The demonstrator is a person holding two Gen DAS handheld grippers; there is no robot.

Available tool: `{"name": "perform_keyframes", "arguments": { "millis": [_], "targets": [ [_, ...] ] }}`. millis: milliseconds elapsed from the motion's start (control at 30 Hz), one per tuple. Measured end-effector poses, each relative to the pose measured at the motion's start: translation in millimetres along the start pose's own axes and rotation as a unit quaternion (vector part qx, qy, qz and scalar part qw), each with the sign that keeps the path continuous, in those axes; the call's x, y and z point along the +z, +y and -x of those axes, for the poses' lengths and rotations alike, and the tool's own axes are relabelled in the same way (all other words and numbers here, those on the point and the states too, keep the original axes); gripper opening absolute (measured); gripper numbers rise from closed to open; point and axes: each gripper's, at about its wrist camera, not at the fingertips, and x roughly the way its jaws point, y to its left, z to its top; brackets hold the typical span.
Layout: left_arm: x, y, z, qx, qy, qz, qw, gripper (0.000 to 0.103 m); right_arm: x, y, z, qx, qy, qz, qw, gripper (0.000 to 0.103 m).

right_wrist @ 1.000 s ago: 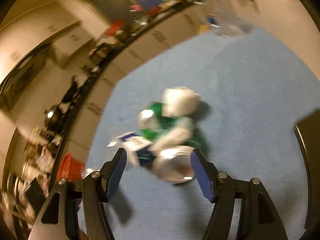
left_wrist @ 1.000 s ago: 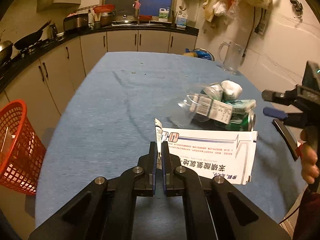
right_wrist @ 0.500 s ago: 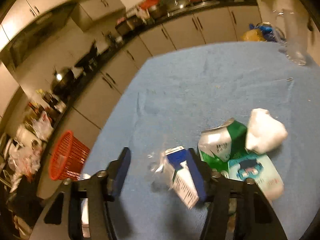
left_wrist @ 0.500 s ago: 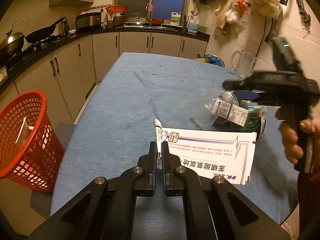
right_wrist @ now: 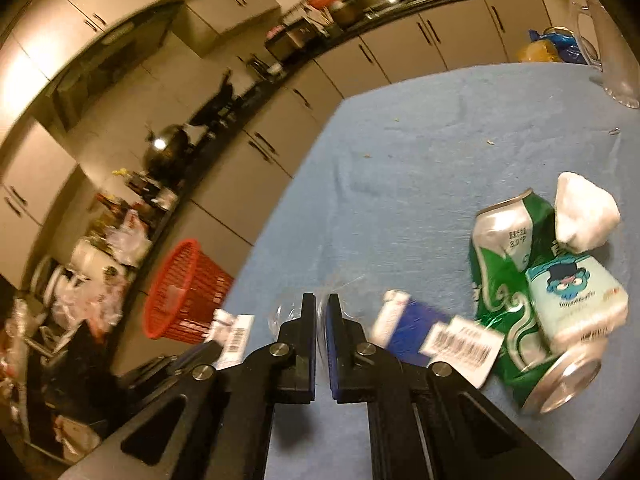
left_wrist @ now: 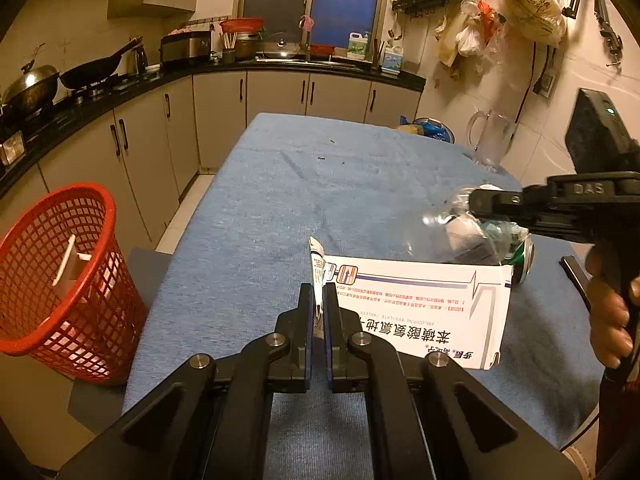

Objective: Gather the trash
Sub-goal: 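Grasp the clear plastic cup with the right tool while the left tool holds the paper box, then carry the paper box and plastic cup over the red wastebasket with both tools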

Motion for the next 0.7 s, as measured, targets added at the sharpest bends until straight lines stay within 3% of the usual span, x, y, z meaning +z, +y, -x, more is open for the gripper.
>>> {"name": "perform_keyframes", "arguments": {
  "millis": [433, 700],
  "targets": [
    [4, 3, 31, 0.014, -0.027, 0.000, 0.9995, 0.004, -7, 22, 28, 0.026, -0.035, -0.005, 0.999, 0.006],
    [10, 12, 49, 0.021, -0.045, 0.003, 0.9988, 0.004, -6, 35, 28, 0.043, -0.035, -0.010, 0.998, 0.006]
  ]
}}
